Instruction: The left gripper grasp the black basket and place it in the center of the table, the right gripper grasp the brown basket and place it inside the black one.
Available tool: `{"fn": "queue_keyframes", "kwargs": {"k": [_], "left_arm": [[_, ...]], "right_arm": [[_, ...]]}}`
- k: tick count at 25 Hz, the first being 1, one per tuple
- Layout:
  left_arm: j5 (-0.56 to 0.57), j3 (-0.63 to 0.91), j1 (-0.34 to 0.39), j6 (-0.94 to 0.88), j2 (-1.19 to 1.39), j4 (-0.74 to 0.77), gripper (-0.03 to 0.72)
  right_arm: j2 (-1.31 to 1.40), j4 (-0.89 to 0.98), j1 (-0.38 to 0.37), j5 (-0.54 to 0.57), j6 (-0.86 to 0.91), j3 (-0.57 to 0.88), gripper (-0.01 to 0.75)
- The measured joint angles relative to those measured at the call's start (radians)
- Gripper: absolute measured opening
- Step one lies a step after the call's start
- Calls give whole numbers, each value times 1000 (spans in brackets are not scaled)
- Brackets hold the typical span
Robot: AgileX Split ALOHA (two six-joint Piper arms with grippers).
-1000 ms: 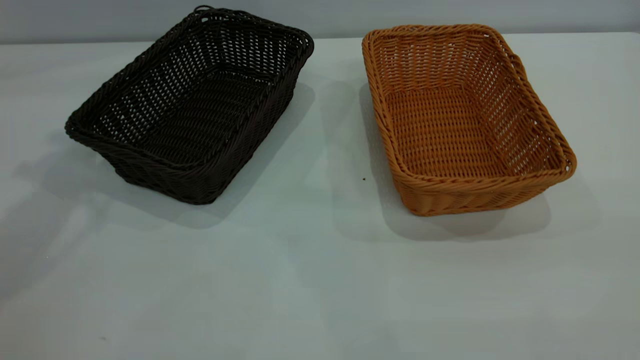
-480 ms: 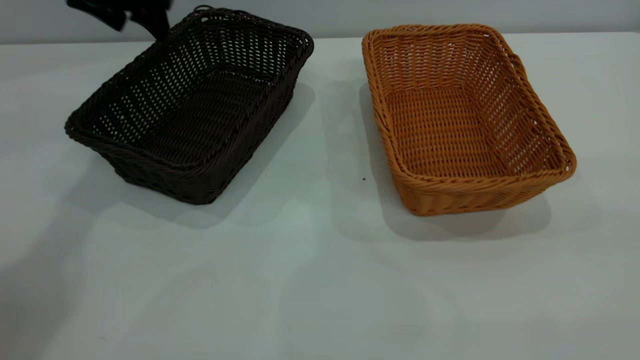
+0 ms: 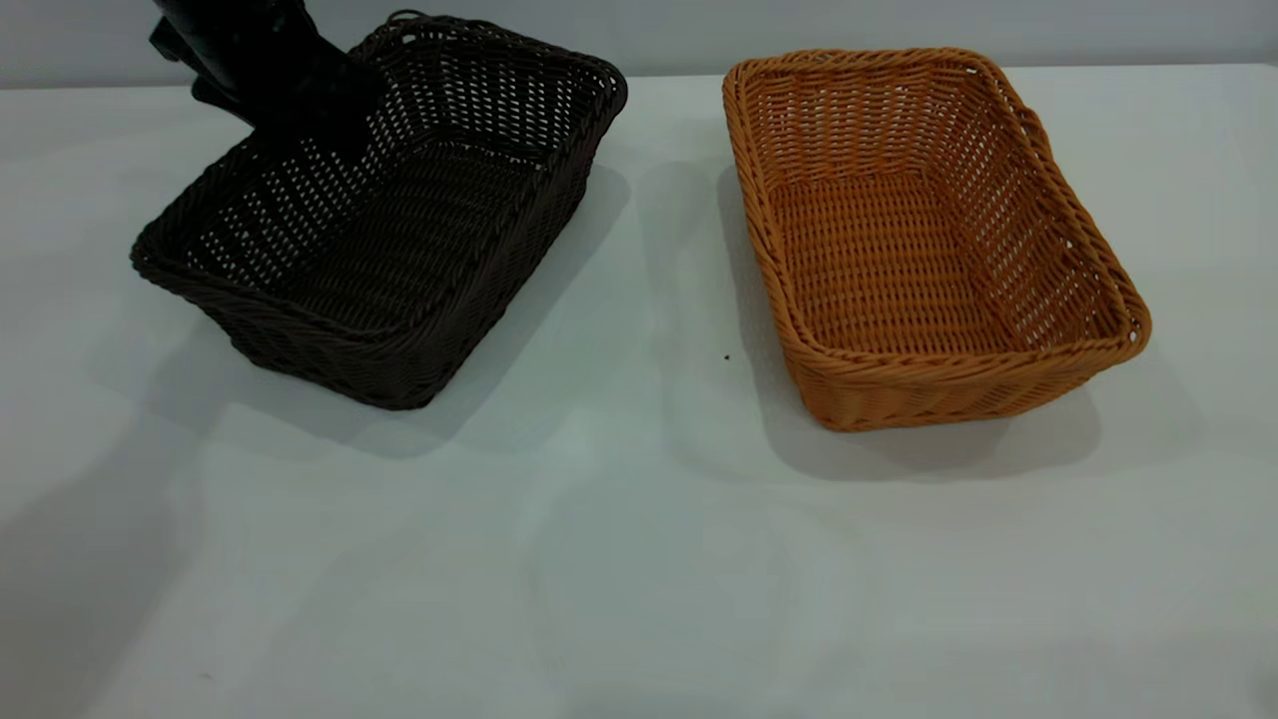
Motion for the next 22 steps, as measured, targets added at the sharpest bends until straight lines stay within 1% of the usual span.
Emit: {"fn": "queue_keyframes", "kwargs": {"k": [3,7,8,14,22], "left_arm": [[-11,-3,0,8,22,1,340],[-22,-4,0,43,29,-9,110],[-24,-4,0,55,28,-15,84],[-19,-5,1,73,-1,-22,81],[-7,-5,5,117,-101,-3,79]], "right_arm": [[96,49,0,-70,-2,0,541],[239,146,0,-158,-30,0,541],[272,175,0,-181,-47,0,541],[534,433,0,-314,-211,0,541],[880,814,0,-430,-506,-23,541]]}}
